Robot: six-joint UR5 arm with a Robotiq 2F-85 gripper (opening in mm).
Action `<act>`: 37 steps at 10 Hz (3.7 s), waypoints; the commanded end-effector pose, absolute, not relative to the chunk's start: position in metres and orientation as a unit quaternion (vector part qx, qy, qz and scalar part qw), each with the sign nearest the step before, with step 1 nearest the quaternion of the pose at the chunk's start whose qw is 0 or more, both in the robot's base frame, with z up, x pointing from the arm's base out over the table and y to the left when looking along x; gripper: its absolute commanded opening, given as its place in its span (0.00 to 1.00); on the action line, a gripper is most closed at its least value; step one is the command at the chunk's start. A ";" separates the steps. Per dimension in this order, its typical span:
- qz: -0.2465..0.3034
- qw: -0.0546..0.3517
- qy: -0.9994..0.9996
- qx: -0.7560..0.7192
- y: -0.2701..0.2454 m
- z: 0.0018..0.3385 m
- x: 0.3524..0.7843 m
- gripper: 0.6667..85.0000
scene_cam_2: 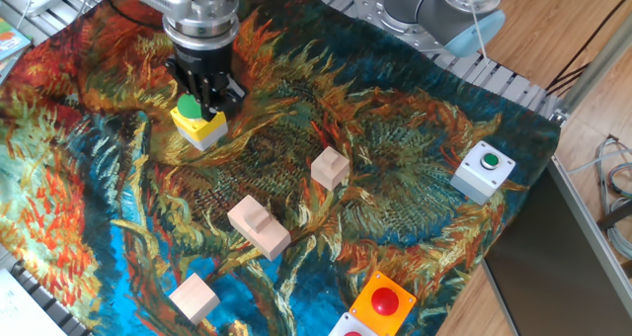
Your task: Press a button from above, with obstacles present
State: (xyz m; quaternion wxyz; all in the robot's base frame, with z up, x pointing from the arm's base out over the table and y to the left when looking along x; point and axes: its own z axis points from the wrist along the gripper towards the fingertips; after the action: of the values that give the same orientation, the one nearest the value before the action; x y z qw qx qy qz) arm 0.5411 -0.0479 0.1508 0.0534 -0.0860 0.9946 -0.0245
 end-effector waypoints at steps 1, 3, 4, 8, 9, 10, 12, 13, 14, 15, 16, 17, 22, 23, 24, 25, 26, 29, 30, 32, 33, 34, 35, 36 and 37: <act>-0.014 0.023 0.992 -0.119 -0.055 0.130 0.529 0.02; 0.006 0.007 0.991 -0.131 -0.047 0.129 0.519 0.05; 0.005 0.016 0.991 -0.132 -0.047 0.129 0.523 0.06; 0.004 0.056 0.991 -0.122 -0.045 0.130 0.544 0.11; -0.008 0.049 0.990 -0.129 -0.054 0.129 0.540 0.11; -0.012 0.047 0.990 -0.135 -0.066 0.127 0.537 0.11; -0.014 0.044 0.987 -0.154 -0.096 0.121 0.529 0.11; -0.011 0.052 0.986 -0.157 -0.103 0.117 0.527 0.11; -0.001 0.056 0.987 -0.151 -0.099 0.115 0.527 0.11; 0.006 0.054 0.990 -0.133 -0.096 0.115 0.525 0.11; 0.004 0.053 0.992 -0.116 -0.098 0.115 0.524 0.11; -0.007 0.050 0.993 -0.103 -0.104 0.115 0.524 0.10; -0.012 0.048 0.993 -0.108 -0.133 0.107 0.514 0.09; -0.007 0.050 0.993 -0.109 -0.132 0.107 0.514 0.10; -0.007 0.053 0.993 -0.109 -0.131 0.107 0.516 0.10; -0.006 0.053 0.992 -0.110 -0.131 0.107 0.516 0.10; -0.009 0.053 0.992 -0.111 -0.133 0.107 0.516 0.10; -0.010 0.050 0.992 -0.112 -0.139 0.098 0.516 0.10; -0.008 0.051 0.992 -0.111 -0.139 0.095 0.516 0.10; -0.005 0.055 0.992 -0.112 -0.139 0.089 0.516 0.10; -0.004 0.056 0.992 -0.112 -0.138 0.088 0.516 0.10; -0.002 0.056 0.992 -0.111 -0.137 0.087 0.517 0.10; -0.002 0.056 0.992 -0.112 -0.137 0.087 0.517 0.10; -0.002 0.056 0.992 -0.113 -0.137 0.086 0.518 0.10; -0.001 0.057 0.992 -0.114 -0.136 0.086 0.519 0.10</act>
State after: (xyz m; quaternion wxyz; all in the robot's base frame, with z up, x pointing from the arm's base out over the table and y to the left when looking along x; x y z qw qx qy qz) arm 0.5159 -0.1383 0.0867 0.0522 -0.1157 0.9919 -0.0076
